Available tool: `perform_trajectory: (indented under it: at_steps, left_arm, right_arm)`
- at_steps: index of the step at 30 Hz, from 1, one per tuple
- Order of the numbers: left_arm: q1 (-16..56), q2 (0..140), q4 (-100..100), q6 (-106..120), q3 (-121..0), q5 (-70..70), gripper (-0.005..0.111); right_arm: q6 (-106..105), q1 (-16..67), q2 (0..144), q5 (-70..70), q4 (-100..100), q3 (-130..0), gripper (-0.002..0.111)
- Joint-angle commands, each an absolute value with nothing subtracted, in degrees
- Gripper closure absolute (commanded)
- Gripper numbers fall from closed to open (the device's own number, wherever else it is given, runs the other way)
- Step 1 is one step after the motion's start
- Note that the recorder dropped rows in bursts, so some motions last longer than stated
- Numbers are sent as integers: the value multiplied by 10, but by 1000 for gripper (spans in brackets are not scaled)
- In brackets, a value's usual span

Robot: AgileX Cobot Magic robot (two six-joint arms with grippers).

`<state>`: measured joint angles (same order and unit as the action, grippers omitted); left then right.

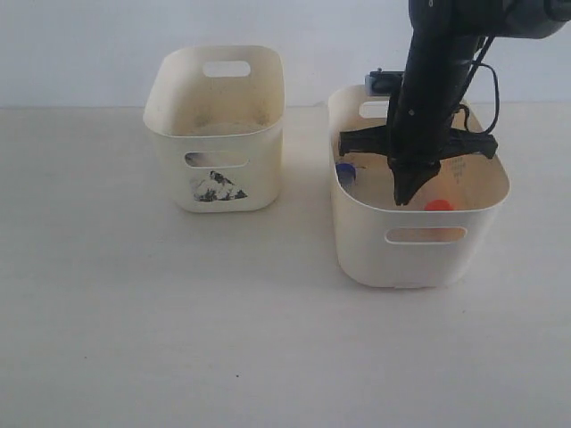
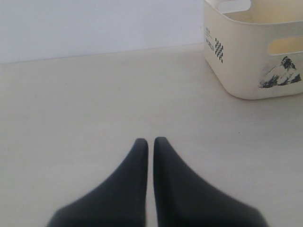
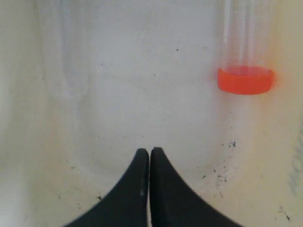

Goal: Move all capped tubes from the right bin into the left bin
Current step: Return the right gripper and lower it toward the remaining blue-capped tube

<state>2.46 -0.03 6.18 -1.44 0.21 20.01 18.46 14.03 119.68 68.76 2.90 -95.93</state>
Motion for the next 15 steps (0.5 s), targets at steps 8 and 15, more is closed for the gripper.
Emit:
perform_trajectory:
  at_steps: [8, 15]
  left_arm:
    - [26, 0, 55, -20, 0, 195, 102]
    - [26, 0, 55, -20, 0, 195, 102]
  right_arm:
    - [177, 137, 1201, 657, 36, -961, 108]
    - [170, 137, 1224, 642, 36, -961, 108]
